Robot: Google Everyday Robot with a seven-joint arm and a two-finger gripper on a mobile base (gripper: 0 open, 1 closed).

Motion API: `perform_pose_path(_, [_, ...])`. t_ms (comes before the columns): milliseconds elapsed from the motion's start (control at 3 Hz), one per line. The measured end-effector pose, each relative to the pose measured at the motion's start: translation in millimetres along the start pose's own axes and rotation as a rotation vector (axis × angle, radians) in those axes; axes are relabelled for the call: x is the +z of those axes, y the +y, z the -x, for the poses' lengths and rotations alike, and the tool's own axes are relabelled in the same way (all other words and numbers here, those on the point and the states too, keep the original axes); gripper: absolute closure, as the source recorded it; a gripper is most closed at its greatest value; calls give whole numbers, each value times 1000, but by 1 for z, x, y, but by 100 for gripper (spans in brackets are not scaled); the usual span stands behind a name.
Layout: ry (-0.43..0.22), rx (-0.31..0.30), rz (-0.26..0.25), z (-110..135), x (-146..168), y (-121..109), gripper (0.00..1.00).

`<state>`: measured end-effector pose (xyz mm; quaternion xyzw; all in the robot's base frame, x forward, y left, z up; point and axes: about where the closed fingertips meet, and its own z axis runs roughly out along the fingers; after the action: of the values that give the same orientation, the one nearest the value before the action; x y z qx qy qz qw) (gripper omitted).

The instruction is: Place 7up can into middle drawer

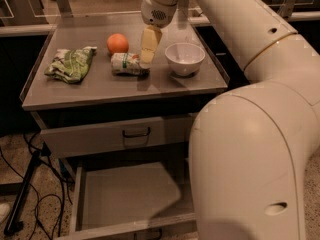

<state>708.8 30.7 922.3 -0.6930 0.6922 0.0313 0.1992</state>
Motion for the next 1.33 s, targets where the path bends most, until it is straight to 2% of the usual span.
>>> perform_pose_path(333, [-18, -25, 15, 26, 21, -20, 0])
perform_pose_path(1000, [-28, -42, 18, 35, 32, -22, 0])
perform_pose_path(1333, [-28, -35, 99, 41, 77, -13, 0])
